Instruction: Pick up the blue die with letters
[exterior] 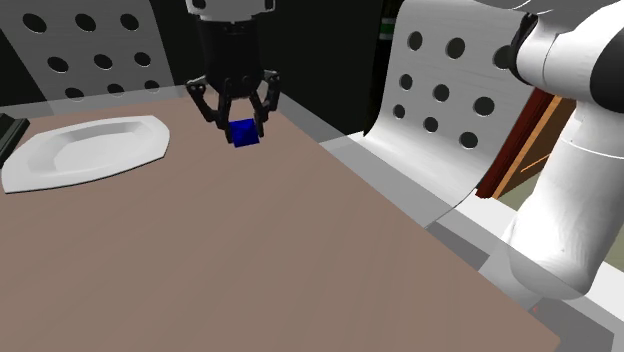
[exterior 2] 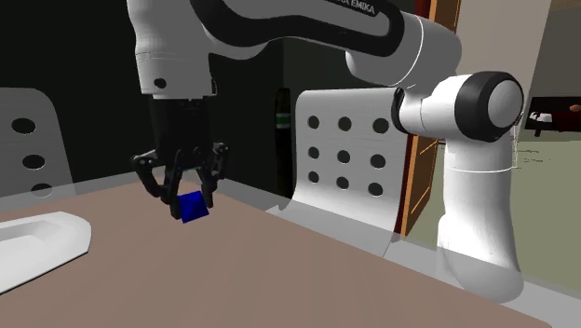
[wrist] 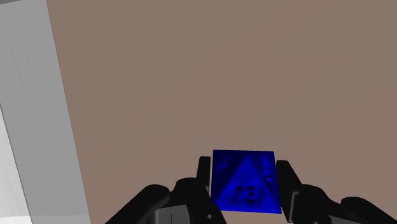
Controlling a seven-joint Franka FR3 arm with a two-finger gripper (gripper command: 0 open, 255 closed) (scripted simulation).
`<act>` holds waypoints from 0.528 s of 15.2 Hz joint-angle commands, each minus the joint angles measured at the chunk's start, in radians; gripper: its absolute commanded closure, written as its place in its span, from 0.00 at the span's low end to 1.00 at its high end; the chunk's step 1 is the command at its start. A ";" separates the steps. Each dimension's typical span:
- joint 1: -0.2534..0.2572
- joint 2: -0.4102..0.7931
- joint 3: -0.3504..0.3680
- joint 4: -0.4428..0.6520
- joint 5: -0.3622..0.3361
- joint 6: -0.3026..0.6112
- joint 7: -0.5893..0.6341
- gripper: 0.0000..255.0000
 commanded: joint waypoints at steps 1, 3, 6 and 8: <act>0.007 0.015 0.002 0.042 -0.010 -0.031 0.004 1.00; 0.016 0.033 0.005 0.092 -0.022 -0.066 0.010 1.00; 0.036 0.066 0.010 0.173 -0.044 -0.121 0.019 1.00; 0.052 0.091 0.013 0.234 -0.062 -0.161 0.026 1.00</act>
